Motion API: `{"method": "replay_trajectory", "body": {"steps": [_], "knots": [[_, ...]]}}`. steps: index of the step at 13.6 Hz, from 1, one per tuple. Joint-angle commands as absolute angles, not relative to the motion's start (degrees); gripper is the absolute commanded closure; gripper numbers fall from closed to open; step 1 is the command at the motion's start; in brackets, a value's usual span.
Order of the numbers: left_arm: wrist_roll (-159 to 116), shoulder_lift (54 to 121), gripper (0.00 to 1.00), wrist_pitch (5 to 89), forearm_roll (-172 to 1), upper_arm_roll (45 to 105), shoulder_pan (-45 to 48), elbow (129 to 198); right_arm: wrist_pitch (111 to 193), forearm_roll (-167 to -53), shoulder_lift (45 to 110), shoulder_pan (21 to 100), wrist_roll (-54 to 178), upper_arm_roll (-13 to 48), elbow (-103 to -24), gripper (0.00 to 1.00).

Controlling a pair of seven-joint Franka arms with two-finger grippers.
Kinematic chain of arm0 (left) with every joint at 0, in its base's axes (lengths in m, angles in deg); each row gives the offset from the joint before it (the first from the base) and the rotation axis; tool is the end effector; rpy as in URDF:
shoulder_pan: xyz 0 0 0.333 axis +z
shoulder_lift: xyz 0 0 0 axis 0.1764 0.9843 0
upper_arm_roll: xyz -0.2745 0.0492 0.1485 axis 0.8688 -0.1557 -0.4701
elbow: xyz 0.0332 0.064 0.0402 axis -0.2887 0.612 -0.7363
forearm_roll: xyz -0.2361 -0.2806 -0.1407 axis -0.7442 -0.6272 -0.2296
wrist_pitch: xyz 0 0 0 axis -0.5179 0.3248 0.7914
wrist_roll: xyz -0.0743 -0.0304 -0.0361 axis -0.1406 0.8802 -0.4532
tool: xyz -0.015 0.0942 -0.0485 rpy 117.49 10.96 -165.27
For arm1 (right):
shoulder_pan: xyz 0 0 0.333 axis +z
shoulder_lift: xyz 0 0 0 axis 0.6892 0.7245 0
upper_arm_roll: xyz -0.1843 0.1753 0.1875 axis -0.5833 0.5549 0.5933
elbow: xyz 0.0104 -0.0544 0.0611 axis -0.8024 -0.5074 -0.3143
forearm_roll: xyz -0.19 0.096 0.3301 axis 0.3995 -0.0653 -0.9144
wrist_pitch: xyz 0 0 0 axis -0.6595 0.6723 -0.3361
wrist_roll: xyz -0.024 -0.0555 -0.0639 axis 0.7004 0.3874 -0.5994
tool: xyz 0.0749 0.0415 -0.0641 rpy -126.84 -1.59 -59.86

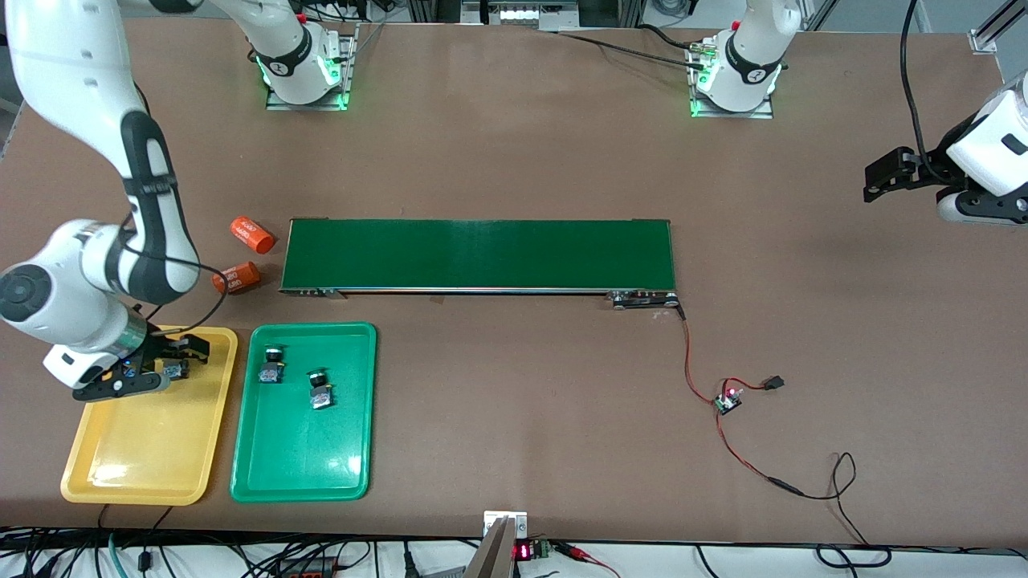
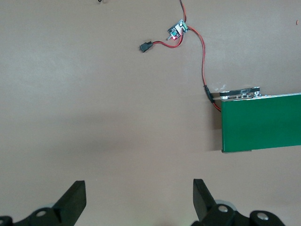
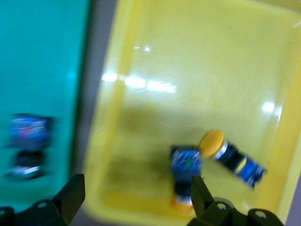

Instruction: Sort buttons by color to trays

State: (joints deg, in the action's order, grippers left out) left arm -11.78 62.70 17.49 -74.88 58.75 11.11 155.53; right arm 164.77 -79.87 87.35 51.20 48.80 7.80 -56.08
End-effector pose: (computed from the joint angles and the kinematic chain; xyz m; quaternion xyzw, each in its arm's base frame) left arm 0.5520 -0.0091 0.5997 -0.9982 0.0398 0.0441 0.0125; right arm 0.6951 -0.0628 0.3023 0.9958 0.0820 0.0277 0.0303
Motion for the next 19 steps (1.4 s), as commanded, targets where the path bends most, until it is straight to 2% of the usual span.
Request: {"method": "replay_trajectory", "body": {"steps": [1, 5, 7, 11, 19], "knots": [[-10.9, 63.5, 0.0, 16.7, -73.7, 58.8, 11.2, 153.9, 151.4, -79.4, 74.2, 52.6, 54.0, 8.7, -58.1, 0.0], [-10.9, 63.5, 0.0, 16.8, -73.7, 58.8, 11.2, 153.9, 137.1, -72.1, 61.5, 51.4, 54.4, 12.6, -58.0, 0.0], [-10.8, 63.5, 0.0, 16.8, -73.7, 58.8, 11.2, 153.9, 130.8, -71.1, 57.6, 49.7, 57.1, 15.1, -58.1, 0.0], [-10.8, 63.5, 0.0, 16.8, -73.7, 58.8, 11.2, 153.9, 125.6, -70.8, 56.1, 47.2, 61.6, 19.4, -58.0, 0.0], [-10.8, 63.5, 0.0, 16.7, -73.6, 58.8, 11.2, 153.9, 122.8, -70.6, 55.5, 46.8, 61.8, 19.5, -58.0, 0.0]]}}
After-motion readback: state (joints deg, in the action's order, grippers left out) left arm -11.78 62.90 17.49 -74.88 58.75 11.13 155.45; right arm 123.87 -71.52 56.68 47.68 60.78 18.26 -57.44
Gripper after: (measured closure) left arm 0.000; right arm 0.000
